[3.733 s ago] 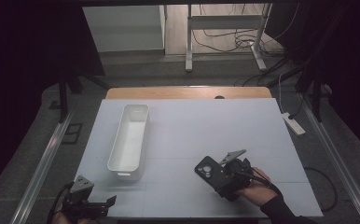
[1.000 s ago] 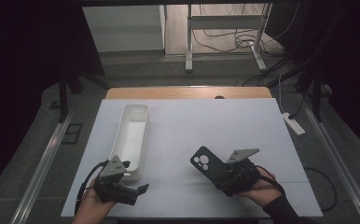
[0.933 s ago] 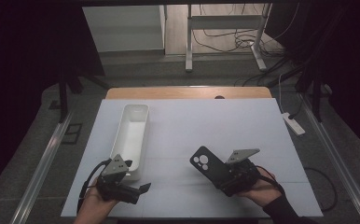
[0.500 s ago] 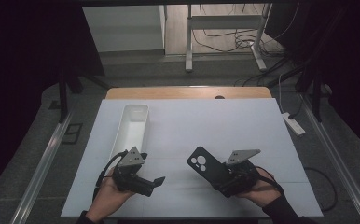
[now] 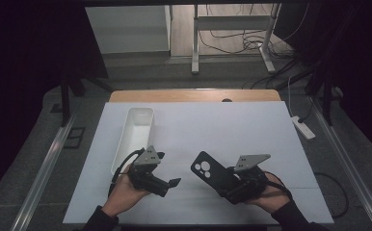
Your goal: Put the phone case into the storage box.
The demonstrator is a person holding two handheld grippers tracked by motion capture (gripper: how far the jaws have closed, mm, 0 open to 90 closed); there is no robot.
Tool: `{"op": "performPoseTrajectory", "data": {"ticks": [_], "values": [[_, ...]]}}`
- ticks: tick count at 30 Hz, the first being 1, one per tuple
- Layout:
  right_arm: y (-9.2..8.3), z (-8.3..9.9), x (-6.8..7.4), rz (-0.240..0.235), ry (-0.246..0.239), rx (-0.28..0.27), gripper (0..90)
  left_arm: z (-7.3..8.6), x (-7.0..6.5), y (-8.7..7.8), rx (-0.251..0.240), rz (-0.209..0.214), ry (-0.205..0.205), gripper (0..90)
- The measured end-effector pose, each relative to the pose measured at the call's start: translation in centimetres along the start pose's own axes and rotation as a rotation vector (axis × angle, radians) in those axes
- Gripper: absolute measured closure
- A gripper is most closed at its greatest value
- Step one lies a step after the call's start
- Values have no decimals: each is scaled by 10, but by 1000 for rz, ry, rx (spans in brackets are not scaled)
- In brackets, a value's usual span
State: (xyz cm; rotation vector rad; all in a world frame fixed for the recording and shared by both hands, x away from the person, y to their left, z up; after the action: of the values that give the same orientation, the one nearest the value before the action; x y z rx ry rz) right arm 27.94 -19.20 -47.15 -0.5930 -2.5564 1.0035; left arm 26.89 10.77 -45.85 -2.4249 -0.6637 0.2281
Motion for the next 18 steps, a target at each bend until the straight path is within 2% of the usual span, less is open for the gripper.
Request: {"op": "performPoseTrajectory", "data": {"ticks": [4,10,18], "values": [[1,0,1,-14,-12,-6,150,-6,-2,8,3,13,33,0],[0,-1,2,-39,-24,-24,150,-9,-9,14,-33,50,47,0],[2,-3,9,-105,-62,-48,149,-7,-15,10,-71,89,65,0]]}}
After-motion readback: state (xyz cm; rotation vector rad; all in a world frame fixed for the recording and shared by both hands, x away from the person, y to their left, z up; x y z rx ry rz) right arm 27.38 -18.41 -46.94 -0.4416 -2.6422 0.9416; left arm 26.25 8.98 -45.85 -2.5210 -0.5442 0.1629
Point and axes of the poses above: each handheld gripper's, and its own axes: y roughly forward along the jaws, z roughly out of its underside, x roughly to its left, the point moved 2 cm from there along y, roughly forward along the jaws, and after that the axes turned 5 degrees about y, right-handed, at the moved point
